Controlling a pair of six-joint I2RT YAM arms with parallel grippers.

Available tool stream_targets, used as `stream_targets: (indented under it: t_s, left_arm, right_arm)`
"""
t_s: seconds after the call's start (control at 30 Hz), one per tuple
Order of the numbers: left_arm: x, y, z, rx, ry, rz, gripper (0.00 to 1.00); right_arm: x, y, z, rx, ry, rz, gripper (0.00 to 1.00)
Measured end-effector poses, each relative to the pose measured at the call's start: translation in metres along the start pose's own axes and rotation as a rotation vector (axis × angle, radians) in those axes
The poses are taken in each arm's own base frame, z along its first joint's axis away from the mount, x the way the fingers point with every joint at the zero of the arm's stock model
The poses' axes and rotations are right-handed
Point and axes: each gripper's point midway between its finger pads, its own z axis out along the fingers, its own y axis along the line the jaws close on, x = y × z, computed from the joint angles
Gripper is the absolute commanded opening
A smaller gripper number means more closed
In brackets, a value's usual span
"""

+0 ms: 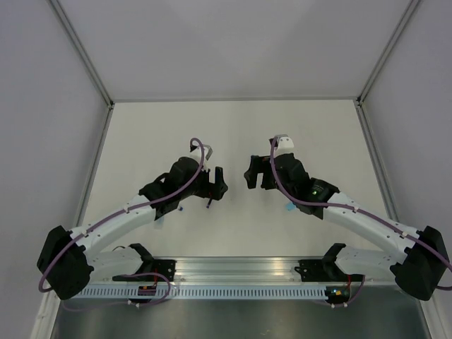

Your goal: Insert the pens into the pen caps

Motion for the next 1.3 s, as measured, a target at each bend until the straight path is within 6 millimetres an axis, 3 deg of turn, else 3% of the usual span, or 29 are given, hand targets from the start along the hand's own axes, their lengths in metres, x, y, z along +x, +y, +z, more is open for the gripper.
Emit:
stream_targets:
  t_s: [0.2,0.3,0.6,0.7,0.8,0.93,1.17,1.3]
  left_arm:
    - [0.002,0.001,0.006,-0.024,0.047,0.005,0.94]
    - [0.003,0.002,0.012,-0.043,0.092,0.017,0.86]
    - [0.029,0.01,0.032,-0.098,0.258,0.038,0.8]
    - [0.046,0.017,0.042,-0.13,0.337,0.045,0.66]
    - [0.068,0.028,0.054,-0.177,0.44,0.061,0.56]
    - [0.087,0.044,0.063,-0.261,0.531,0.083,0.51]
    - [0.099,0.056,0.064,-0.321,0.59,0.103,0.47]
    - [0.1,0.058,0.067,-0.335,0.603,0.107,0.36]
  right_arm:
    - [-0.01,0.002,-0.009,-0.017,-0.038,0.012,0.98]
    - [-0.014,0.001,-0.017,-0.033,-0.069,0.014,0.97]
    - [-0.03,0.001,-0.042,-0.083,-0.16,0.023,0.96]
    - [-0.034,0.003,-0.047,-0.098,-0.18,0.028,0.96]
    - [-0.034,0.002,-0.048,-0.102,-0.184,0.026,0.96]
    - [-0.032,0.003,-0.047,-0.108,-0.18,0.023,0.96]
    - [-0.03,0.003,-0.047,-0.113,-0.174,0.021,0.96]
    - [-0.03,0.003,-0.047,-0.112,-0.173,0.021,0.96]
